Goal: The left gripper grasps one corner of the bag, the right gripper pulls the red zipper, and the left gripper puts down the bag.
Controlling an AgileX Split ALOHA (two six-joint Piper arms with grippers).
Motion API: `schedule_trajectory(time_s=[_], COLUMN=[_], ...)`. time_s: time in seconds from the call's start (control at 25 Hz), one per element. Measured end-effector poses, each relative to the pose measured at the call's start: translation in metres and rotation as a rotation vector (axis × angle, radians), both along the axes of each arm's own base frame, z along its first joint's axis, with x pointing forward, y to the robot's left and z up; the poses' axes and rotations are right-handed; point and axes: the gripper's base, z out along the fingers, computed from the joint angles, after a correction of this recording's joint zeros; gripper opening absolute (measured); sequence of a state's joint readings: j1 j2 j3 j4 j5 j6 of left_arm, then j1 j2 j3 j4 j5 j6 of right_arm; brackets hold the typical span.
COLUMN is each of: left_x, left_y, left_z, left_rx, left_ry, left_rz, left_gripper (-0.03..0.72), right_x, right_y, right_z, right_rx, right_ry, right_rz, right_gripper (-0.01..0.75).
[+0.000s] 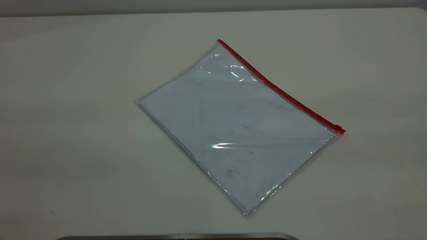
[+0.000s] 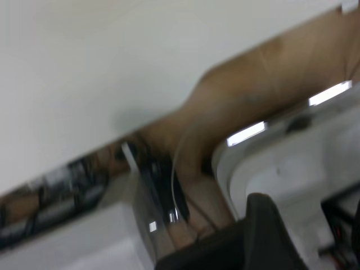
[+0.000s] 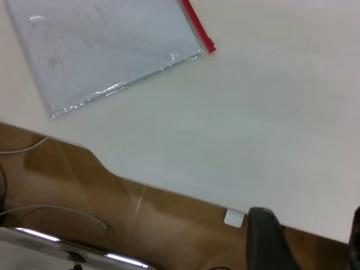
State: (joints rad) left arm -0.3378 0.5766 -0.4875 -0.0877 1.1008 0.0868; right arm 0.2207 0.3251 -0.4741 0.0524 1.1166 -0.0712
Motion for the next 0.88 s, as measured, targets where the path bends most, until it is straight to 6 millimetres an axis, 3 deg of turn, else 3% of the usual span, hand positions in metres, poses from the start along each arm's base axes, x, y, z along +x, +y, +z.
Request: schedule_trajectory(time_s=[0.36,0.6,0.76,0.88], left_x=[-0.042,-0.068,-0.076,-0.076], left_y=[0.015,0.024,0.024,0.022], left_z=[0.014,0.014,0.013,0.013], left_rx=[-0.107,-0.166,-0.143,-0.107], left_ry=[-0.307,-0.482,-0.547,-0.556], left_rz=[-0.002,0.008,0.156,0.285], left_gripper=[0.426,0.426,0.426,0.426], right_x=[-0.001,-0.023,-0.046,-0.049], right_y=[0.000,-0.005,-0.010,-0.010], right_z=[0.000,0.005,0.006,0.006], right_rx=[0.003,0.038,0.067,0.067], right_ry=[-0.007,-0.165,-0.318,-0.321], right_rz=[0.000,-0.046,-0.051,-0.049], right_gripper=[0.345,0.324,0.302,0.285])
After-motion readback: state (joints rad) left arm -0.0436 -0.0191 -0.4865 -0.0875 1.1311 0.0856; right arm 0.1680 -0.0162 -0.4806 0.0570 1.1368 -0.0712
